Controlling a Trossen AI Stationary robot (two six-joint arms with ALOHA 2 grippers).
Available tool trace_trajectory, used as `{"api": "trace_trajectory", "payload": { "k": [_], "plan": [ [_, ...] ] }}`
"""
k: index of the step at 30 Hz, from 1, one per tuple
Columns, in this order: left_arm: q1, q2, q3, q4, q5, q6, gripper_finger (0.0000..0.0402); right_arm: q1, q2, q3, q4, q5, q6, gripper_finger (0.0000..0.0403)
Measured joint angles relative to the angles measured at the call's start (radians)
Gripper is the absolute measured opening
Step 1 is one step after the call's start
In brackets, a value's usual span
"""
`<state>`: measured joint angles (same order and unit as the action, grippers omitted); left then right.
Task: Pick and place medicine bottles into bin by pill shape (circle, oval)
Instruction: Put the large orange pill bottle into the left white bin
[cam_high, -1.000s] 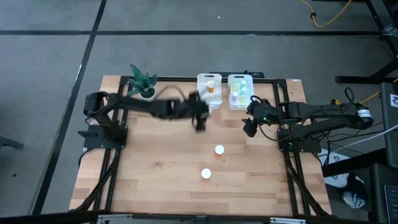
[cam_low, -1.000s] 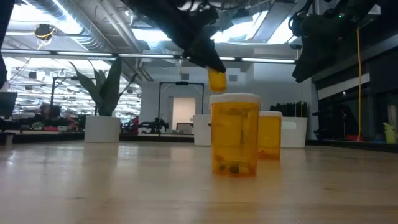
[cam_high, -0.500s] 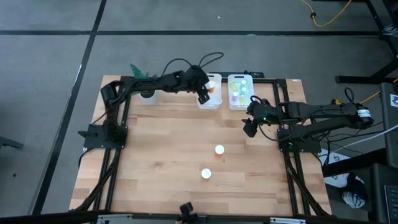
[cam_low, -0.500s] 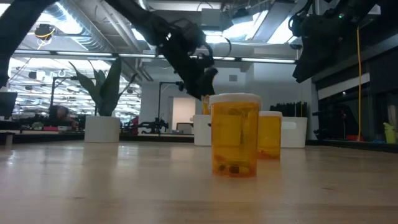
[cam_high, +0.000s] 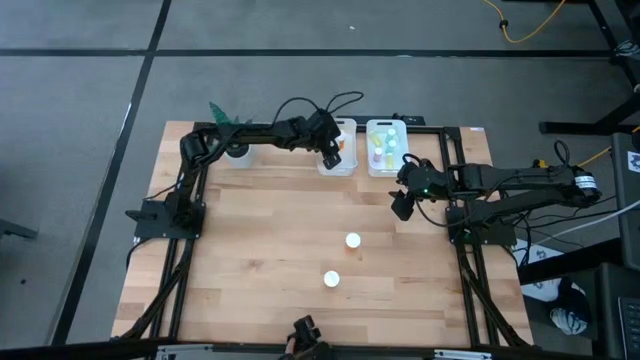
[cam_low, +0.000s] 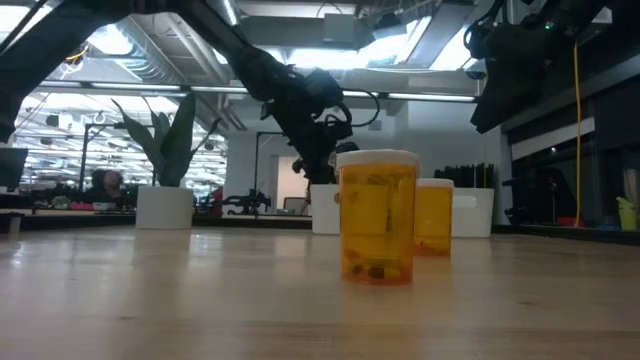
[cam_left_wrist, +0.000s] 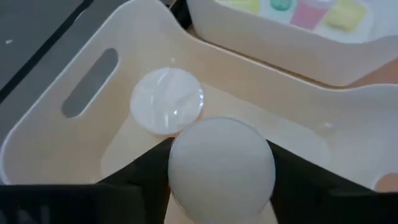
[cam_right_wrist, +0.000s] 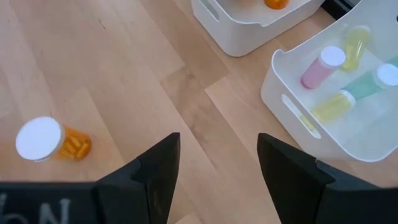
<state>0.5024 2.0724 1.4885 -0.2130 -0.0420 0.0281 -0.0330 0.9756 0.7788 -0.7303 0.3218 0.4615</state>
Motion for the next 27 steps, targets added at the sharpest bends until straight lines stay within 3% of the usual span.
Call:
{"api": "trace_trajectory", "payload": {
  "k": [7,17,22,27],
  "plan": [
    [0.002,0.0,0.001,-0.002,-0.025,-0.001,0.028,0.0,0.0,0.0,-0.001,0.0,0.0,0.0216],
    [-0.048,-0.111,0.0,0.032,-0.011,0.01,0.0282,0.0,0.0,0.0,-0.002,0.0,0.001,0.0216],
    [-0.144,-0.197,0.001,-0.103,0.103,0.075,0.0285,0.0,0.0,0.0,-0.007,0.0,0.001,0.0216],
    [-0.275,-0.23,0.001,-0.346,0.117,0.12,0.0279,0.0,0.0,0.0,-0.009,0.0,0.001,0.0216]
  ]
}}
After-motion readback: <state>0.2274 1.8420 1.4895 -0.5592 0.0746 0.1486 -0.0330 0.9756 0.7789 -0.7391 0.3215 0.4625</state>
